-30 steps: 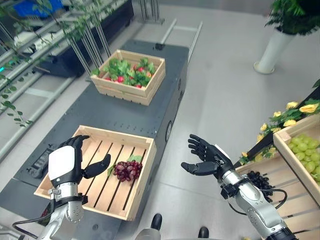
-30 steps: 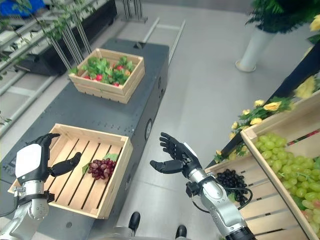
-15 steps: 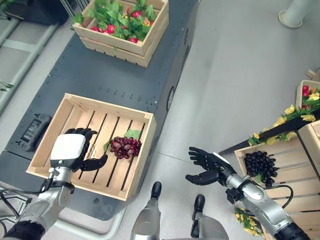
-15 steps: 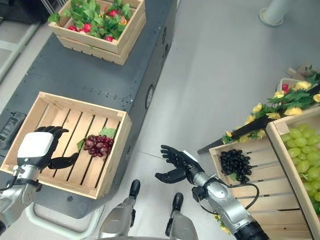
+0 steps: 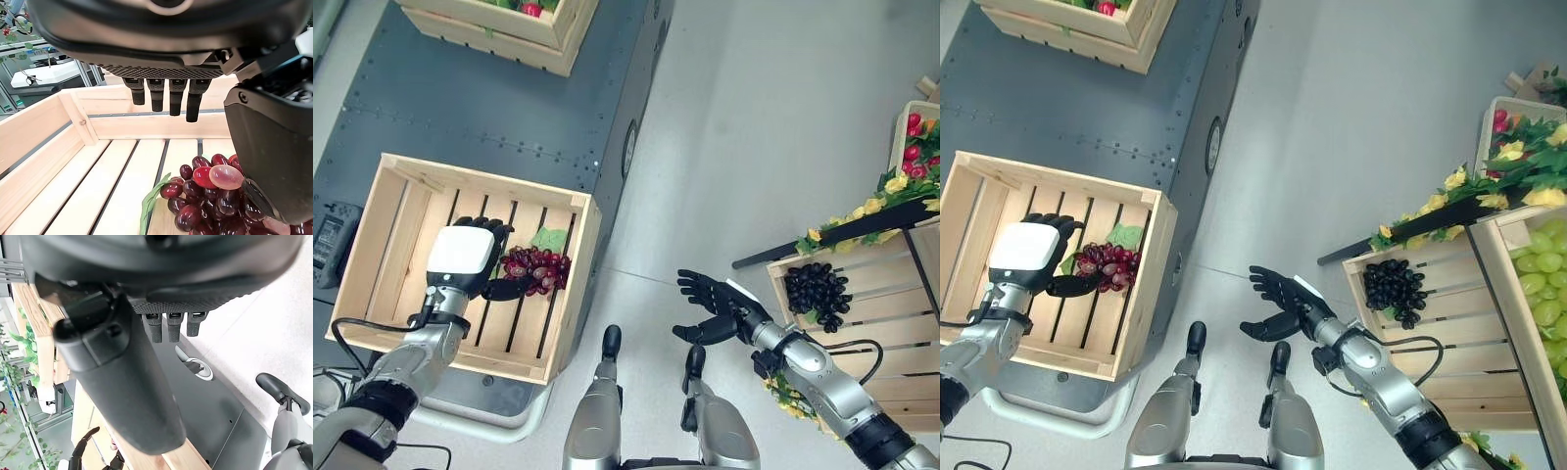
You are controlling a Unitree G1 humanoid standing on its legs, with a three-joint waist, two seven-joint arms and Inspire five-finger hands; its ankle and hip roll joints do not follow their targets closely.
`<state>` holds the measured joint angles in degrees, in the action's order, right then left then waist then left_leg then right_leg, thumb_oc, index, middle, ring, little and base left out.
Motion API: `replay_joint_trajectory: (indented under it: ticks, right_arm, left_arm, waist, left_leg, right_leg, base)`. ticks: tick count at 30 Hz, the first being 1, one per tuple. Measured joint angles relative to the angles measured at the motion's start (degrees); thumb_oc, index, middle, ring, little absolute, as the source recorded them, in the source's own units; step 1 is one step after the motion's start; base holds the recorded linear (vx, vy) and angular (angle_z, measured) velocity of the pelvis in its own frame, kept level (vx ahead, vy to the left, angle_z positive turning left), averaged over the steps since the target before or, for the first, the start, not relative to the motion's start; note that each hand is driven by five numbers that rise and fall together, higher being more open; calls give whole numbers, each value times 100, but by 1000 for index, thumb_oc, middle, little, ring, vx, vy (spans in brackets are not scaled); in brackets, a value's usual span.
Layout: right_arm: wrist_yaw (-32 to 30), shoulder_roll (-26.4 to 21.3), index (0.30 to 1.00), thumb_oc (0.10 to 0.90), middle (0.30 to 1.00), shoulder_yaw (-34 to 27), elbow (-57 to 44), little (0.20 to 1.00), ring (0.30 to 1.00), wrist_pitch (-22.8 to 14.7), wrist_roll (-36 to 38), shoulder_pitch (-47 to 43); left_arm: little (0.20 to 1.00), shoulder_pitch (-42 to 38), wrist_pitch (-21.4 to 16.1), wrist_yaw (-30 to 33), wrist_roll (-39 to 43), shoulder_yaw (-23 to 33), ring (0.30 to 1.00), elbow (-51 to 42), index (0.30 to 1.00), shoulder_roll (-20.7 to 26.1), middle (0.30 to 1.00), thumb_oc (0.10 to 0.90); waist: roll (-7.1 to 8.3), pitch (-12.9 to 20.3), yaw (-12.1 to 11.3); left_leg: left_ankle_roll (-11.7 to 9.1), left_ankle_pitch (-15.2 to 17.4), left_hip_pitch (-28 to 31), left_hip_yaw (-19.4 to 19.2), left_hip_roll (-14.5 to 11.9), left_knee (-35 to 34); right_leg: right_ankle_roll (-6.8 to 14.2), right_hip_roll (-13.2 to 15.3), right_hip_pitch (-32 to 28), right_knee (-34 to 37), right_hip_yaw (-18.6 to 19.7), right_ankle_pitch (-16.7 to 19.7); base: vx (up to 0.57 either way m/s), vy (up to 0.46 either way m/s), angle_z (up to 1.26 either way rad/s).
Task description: Pick up the fruits from the basket on one side to the basket on the other side
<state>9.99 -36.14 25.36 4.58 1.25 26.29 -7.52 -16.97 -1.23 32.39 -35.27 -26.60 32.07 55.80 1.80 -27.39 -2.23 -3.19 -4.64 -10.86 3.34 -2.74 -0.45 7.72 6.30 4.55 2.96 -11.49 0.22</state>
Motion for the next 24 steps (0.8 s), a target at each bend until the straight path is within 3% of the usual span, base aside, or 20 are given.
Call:
replay_joint_trajectory:
  ticks: [5, 16, 24]
  right_arm:
    - [-9, 3, 900, 800, 900, -7, 71, 900, 900, -9, -117, 10]
    - [-183, 10, 900, 800, 900, -30, 92, 900, 900, -8, -126, -81]
    - [-248, 74, 900, 800, 900, -38, 97, 900, 900, -8, -126, -160]
  left_arm:
    - [900, -140, -49, -117, -16, -121, 900, 222, 900, 1, 900, 800]
    - [900, -402, 24, -1242, -121, -417, 900, 89, 900, 156, 900, 800]
    - [900, -540, 186, -1020, -561, -684, 900, 209, 900, 140, 900, 800]
  waist:
    - [16, -8, 39]
    - [116, -60, 62]
    - [166, -82, 110]
  left_leg:
    - [19, -14, -1, -52, -1, 6]
    - [32, -46, -166, -59, -2, -7]
    - [39, -53, -129, -62, -3, -1]
  right_leg:
    - [0, 4, 19, -18, 19, 0]
    - [-1, 2, 162, -13, -2, 13]
    - [-1, 2, 122, -14, -8, 14]
  base:
    - [-44, 25, -2]
    - [-21, 10, 1]
    - [0, 0, 0]
